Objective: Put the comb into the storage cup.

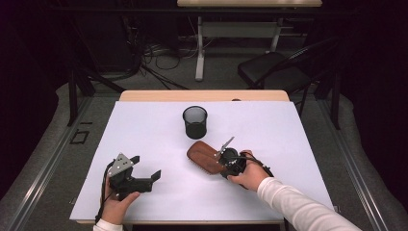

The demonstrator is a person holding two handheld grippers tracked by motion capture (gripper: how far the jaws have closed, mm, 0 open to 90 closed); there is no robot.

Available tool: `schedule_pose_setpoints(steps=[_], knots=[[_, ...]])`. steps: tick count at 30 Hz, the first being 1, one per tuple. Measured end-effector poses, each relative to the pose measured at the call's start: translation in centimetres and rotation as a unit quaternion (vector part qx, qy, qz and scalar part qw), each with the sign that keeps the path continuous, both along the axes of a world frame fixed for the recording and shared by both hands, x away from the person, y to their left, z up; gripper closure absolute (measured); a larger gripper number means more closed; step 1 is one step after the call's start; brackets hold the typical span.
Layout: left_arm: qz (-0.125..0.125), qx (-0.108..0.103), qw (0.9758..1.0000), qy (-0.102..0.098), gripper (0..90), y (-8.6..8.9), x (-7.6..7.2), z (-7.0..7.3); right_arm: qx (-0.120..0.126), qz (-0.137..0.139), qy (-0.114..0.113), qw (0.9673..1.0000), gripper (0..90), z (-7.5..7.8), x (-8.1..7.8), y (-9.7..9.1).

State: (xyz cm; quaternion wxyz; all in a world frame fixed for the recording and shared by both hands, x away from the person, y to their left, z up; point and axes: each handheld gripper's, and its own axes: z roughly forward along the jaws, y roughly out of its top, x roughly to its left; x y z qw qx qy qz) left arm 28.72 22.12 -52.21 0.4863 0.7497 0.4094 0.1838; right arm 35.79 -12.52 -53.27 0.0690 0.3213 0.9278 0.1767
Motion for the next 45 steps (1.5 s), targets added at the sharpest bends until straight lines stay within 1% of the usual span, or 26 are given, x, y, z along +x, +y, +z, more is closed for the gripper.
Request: schedule_pose_setpoints(steps=[8,13,20,24,29,34,43,45], knots=[[0.0,0.0,1.0,0.0,1.1,0.01,0.01,-0.01,-0.002,0.003,-0.001,1.0,71.2,0.04,-0.01,-0.02],[0.0,0.001,1.0,-0.001,1.2,0.04,0.02,0.0,0.003,0.003,0.0,1.0,71.6,0.03,0.03,-0.17],[0.0,0.001,1.0,-0.001,1.2,0.03,0.02,0.0,0.006,0.006,-0.008,0.9999,71.9,0.05,-0.11,-0.3],[0.0,0.001,1.0,0.0,1.2,0.02,0.03,-0.01,0.003,0.014,-0.016,0.9998,72.1,0.02,-0.2,-0.32],[-0.001,0.001,1.0,-0.001,1.2,0.03,0.02,-0.01,0.004,0.013,-0.022,0.9997,72.2,-0.02,-0.36,-0.32],[0.0,0.001,1.0,0.0,1.1,0.02,0.02,-0.01,0.008,0.014,-0.03,0.9994,72.3,-0.05,-0.51,-0.43],[0.0,0.001,1.0,0.0,1.1,0.02,0.04,-0.02,0.02,0.007,-0.03,0.9993,72.3,-0.07,-0.62,-0.66],[0.0,0.0,1.0,0.0,1.2,-0.01,0.02,-0.03,0.025,0.007,-0.034,0.9991,72.4,-0.11,-0.66,-0.73]])
